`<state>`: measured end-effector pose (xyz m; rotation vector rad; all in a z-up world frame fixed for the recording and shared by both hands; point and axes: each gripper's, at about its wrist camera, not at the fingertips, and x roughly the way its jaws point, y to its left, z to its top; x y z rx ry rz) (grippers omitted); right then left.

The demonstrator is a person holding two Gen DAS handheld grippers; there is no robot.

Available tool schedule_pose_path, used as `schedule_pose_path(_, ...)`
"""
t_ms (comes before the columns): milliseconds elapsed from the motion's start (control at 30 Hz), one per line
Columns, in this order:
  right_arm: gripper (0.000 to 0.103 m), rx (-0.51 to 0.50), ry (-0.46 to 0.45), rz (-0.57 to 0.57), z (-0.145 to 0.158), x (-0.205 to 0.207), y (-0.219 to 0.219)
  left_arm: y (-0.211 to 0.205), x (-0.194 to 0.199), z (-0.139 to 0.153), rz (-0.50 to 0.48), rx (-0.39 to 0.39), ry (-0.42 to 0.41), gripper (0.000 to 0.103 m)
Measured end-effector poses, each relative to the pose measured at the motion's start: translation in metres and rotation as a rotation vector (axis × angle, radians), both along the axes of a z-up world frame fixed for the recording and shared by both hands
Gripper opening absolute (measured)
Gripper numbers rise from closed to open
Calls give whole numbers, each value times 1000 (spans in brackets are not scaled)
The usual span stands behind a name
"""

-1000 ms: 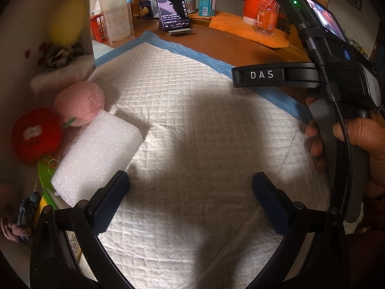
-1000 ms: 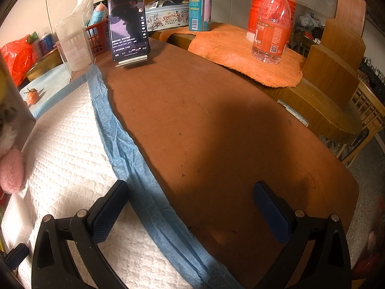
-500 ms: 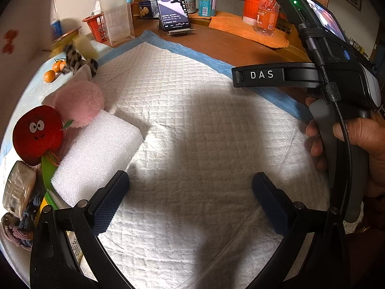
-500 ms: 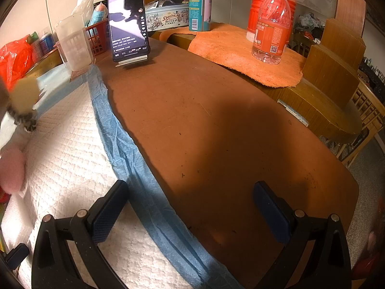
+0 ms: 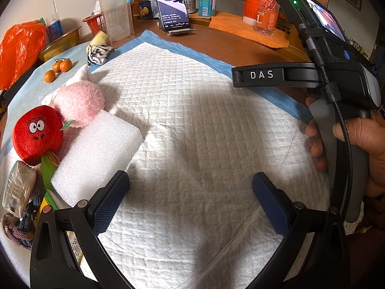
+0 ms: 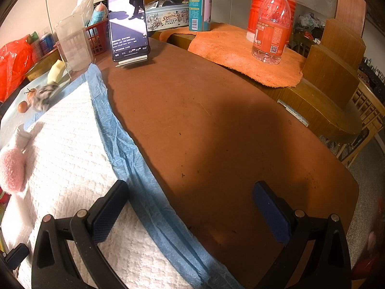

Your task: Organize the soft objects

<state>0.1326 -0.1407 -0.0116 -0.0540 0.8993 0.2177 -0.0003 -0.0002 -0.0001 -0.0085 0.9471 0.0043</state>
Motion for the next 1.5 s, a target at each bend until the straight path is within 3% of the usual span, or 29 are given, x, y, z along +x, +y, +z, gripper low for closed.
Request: schedule_pose_path(1500, 103, 0, 0, 0, 0, 0, 0, -3, -6, 0, 10, 3, 12, 103)
